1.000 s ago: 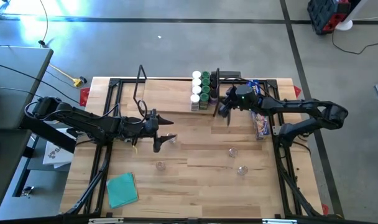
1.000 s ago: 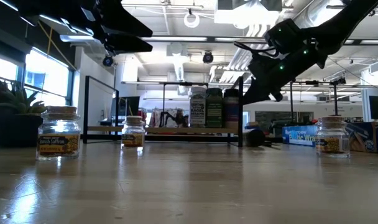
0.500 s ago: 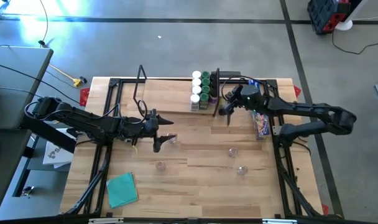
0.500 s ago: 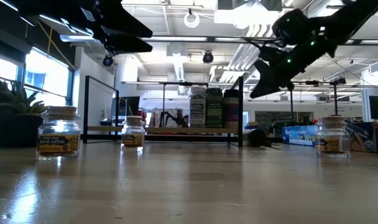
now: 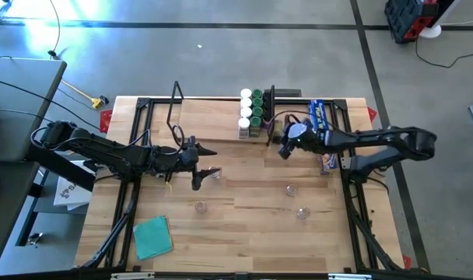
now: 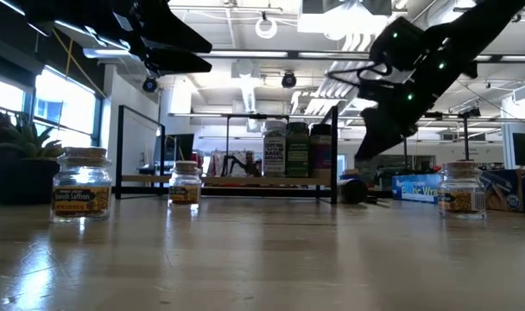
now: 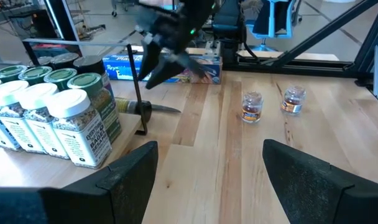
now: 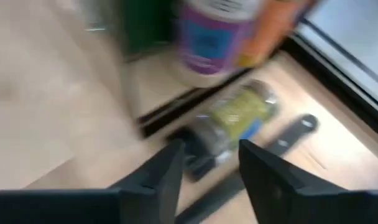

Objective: Shelf spices
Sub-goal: Adjust the black seasoning bottles on the shelf

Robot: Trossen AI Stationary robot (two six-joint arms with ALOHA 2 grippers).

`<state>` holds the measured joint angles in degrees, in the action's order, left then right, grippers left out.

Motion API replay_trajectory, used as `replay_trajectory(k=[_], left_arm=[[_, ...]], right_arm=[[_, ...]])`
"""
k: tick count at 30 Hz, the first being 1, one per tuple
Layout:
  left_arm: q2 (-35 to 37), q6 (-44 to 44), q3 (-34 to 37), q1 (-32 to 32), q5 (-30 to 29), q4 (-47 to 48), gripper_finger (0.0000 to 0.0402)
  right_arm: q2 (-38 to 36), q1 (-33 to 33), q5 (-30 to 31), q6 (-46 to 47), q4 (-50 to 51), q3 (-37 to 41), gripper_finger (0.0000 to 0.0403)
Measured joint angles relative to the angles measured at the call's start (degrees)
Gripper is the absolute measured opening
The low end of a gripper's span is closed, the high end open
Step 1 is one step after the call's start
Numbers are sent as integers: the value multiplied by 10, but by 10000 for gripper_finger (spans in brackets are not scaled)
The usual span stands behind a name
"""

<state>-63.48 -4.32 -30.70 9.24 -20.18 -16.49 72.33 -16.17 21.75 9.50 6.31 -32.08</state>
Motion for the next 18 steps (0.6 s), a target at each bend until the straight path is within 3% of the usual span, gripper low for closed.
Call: replay_trajectory(k=[3,9,18], left_arm=[[0,0,0,0,0,0,284],[0,0,0,0,0,1,284],[0,-1,0,0,1,2,284]], right_arm=[[36,-14,29,21,-33,0,166],[102,-42,33,4,-116,0,162],[124,-41,-24,28,-92,-1,143]])
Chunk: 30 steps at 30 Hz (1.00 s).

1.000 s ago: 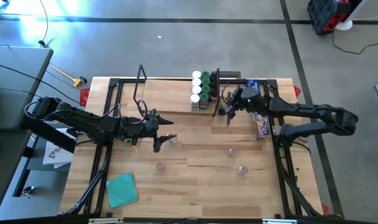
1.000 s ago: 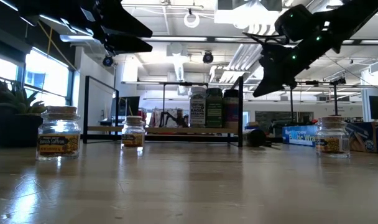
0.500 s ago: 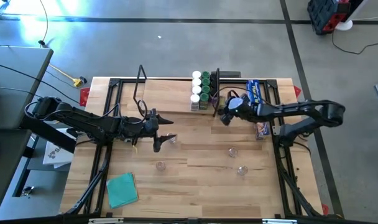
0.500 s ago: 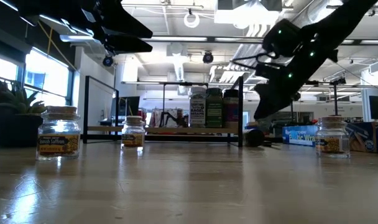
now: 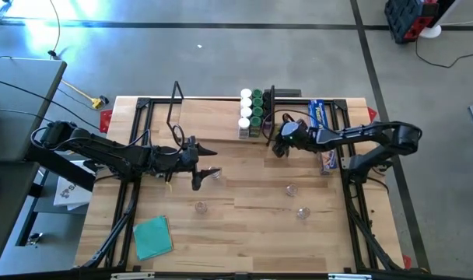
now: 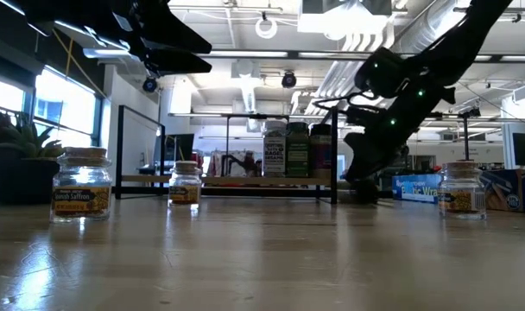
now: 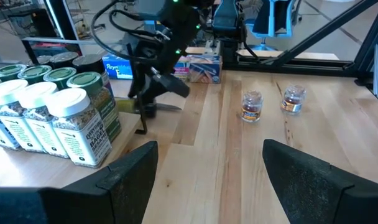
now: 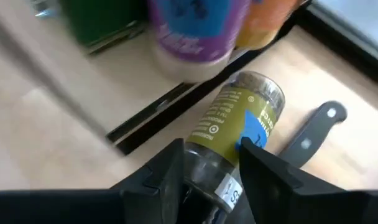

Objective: Shelf spices
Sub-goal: Adjust the black seasoning bottles on the shelf

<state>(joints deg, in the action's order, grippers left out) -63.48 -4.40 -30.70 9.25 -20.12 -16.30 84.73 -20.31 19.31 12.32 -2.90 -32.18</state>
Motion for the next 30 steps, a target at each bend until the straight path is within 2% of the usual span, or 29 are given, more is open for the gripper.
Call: replay_trajectory(k=[7,13,20,26,30], left_arm=[[0,-2,0,0,1,0,284],[0,-5,0,0,1,0,284],[0,-5,0,0,1,-1,284],[0,-11,0,0,1,-3,284],[0,-15,0,0,1,-1,284]], right_arm=[[-41,64,-8,76,90,0,138],[-73,133,-14,183,155,-1,138],[-72,227,-49,294,143,-8,137],[-17,288,-59,289,25,-16,137],[29,305,-10,203,54,-82,137]])
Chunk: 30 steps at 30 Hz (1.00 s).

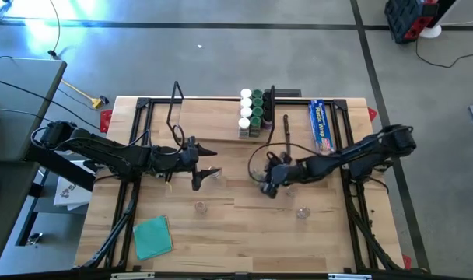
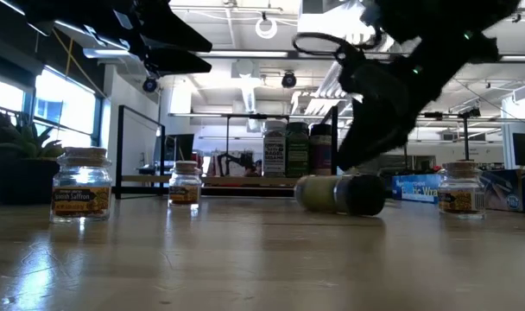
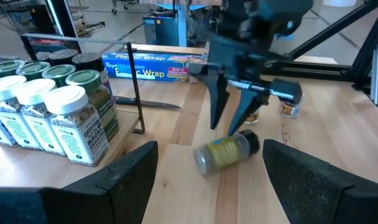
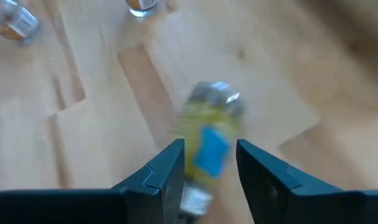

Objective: Shelf spices
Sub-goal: Adjust the black seasoning bottles on the shelf

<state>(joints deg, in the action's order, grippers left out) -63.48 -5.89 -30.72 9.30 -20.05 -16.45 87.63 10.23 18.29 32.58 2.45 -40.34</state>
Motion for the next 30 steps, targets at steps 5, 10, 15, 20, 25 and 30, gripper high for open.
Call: replay_trajectory(k=[5,10,15,20,25,30], left_arm=[[-4,-23,0,0,18,3,284],[-61,-10,0,-10,160,-23,284],[-167,20,-25,-25,235,-43,284],[-264,67,-83,-39,246,-44,284],[-339,90,-129,-53,262,-44,284],[-402,92,-164,-67,273,-45,284]], right_arm=[[5,16,43,-61,161,-115,137],[5,64,24,-53,231,-181,144],[10,143,20,46,197,-157,186],[64,214,49,123,171,-137,228],[149,231,149,211,180,-136,233],[212,212,204,265,186,-139,233]])
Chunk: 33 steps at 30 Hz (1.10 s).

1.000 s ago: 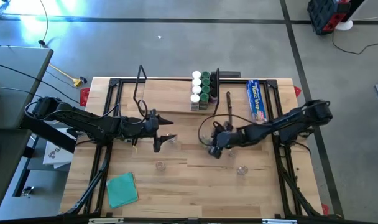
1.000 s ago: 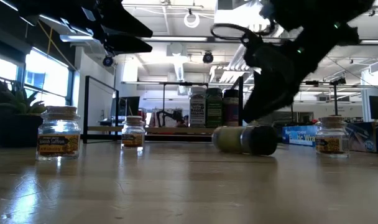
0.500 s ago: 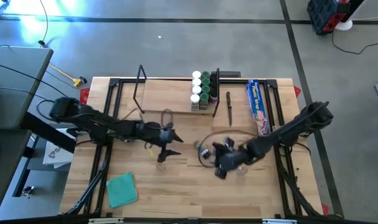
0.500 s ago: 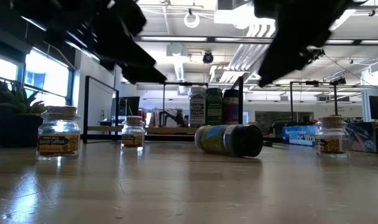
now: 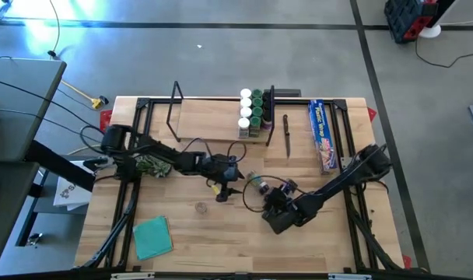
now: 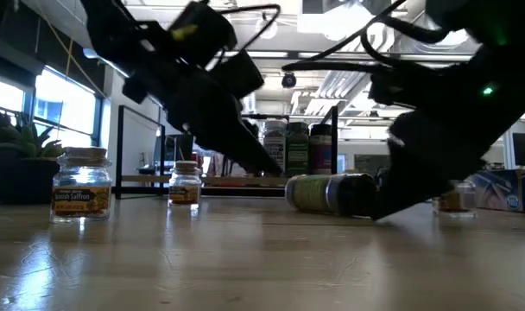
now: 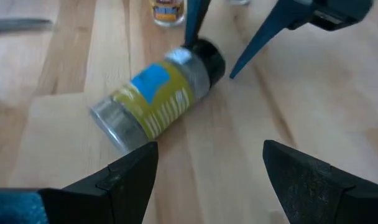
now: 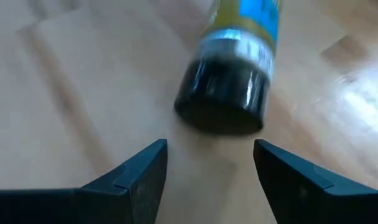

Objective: Shelf spices
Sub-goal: Adjust the black seasoning bottles on the shelf

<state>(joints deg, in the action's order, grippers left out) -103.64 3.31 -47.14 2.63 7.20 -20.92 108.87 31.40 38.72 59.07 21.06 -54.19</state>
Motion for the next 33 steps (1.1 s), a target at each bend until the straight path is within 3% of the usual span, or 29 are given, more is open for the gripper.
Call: replay_trajectory(k=[6,17,22,25,28,33], left_arm=[[-51,18,-35,-14,0,0,284],[-74,15,-56,-22,12,2,284],[-61,14,-56,-1,10,20,284],[-30,12,-56,23,-28,71,284],[18,8,-48,52,-105,134,284],[117,-32,2,89,-233,190,284]], right_arm=[[14,-17,78,23,4,3,233],[14,-74,89,14,1,3,230],[14,-89,90,-8,0,4,192],[13,-91,90,-31,1,4,192],[-12,-91,57,-47,26,2,192],[-93,-105,-50,-88,229,-85,192]])
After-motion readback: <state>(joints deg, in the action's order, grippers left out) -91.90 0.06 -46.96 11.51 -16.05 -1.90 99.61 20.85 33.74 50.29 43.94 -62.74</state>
